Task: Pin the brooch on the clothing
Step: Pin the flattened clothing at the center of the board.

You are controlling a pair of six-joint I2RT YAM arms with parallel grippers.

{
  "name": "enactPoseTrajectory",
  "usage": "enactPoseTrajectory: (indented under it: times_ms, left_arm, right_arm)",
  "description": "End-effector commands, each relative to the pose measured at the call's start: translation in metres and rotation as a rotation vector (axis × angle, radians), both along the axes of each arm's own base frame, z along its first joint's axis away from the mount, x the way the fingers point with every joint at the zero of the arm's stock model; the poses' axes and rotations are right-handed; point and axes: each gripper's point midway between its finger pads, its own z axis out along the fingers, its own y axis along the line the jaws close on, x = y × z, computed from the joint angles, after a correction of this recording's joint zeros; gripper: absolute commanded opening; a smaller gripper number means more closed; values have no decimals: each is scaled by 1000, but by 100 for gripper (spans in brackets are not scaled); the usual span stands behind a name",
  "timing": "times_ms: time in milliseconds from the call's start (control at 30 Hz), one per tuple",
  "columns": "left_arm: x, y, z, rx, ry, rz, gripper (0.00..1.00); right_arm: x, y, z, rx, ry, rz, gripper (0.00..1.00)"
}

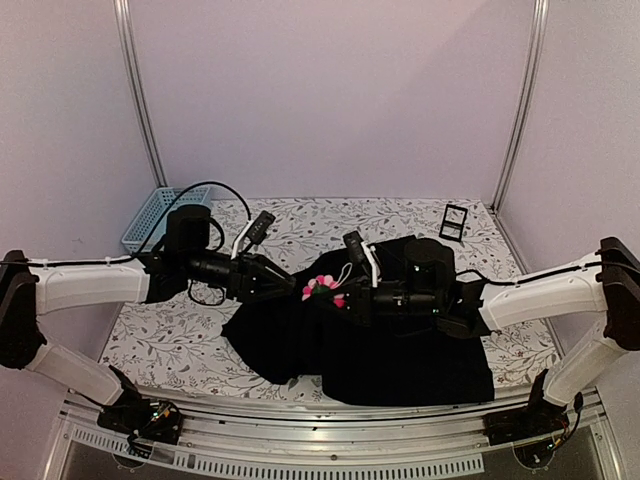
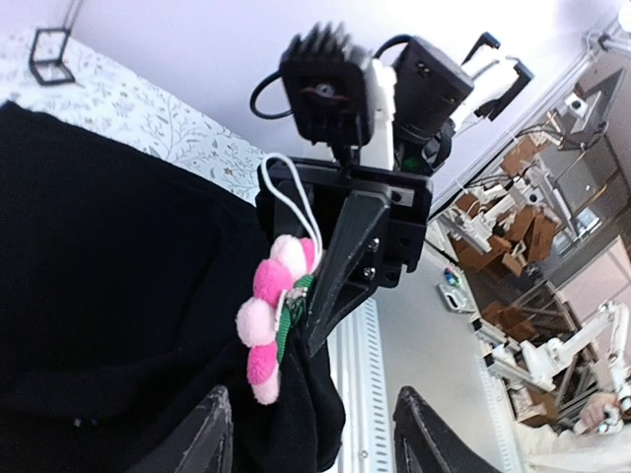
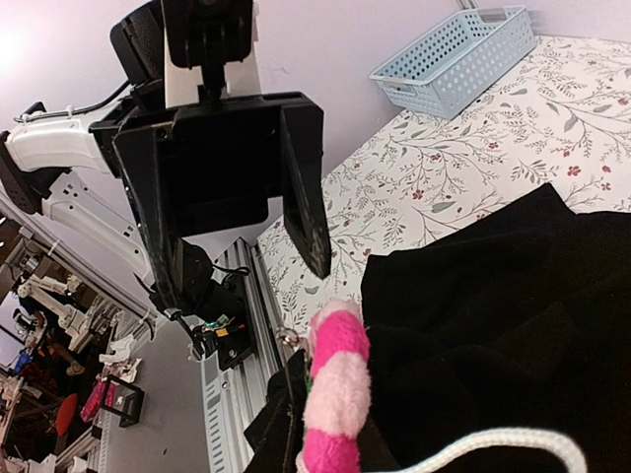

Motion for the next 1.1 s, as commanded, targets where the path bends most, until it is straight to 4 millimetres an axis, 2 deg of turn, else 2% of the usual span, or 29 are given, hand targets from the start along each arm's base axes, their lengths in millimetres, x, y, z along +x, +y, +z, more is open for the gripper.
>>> enactPoseTrajectory:
  times_ms: [0,133,233,367,533,633,833,900,1067]
  left_arm:
    - [8,1,5,10,-110,-49,58]
    - [9,-1,13,-57,-197,-41,62]
    - [6,-10,16,-97,-238,-24,66]
    - [-8,-18,27,-203,-284,-31,68]
    - [-16,-24,28,-234,-332,-60,71]
    - [-17,-28,32,-253,-343,-59,73]
    - [-21,-39,20,-228,-330,-113,77]
    - [-24,-42,19,-236,-340,-132,74]
    - [-18,-46,18,-228,-341,-92,56]
  right_arm:
    - [-15,-9,42,126,-46,150,0]
    - [-23,-18,59,184,-90,261,0]
    - [-26,-17,66,200,-101,312,0]
    - [-27,-11,62,195,-97,372,0]
    - [-15,-15,59,213,-55,382,0]
    - [-7,-10,59,194,-53,365,0]
    - [2,-8,61,199,-77,326,0]
    - [3,-7,61,195,-77,329,0]
    - [3,-4,56,182,-60,348,0]
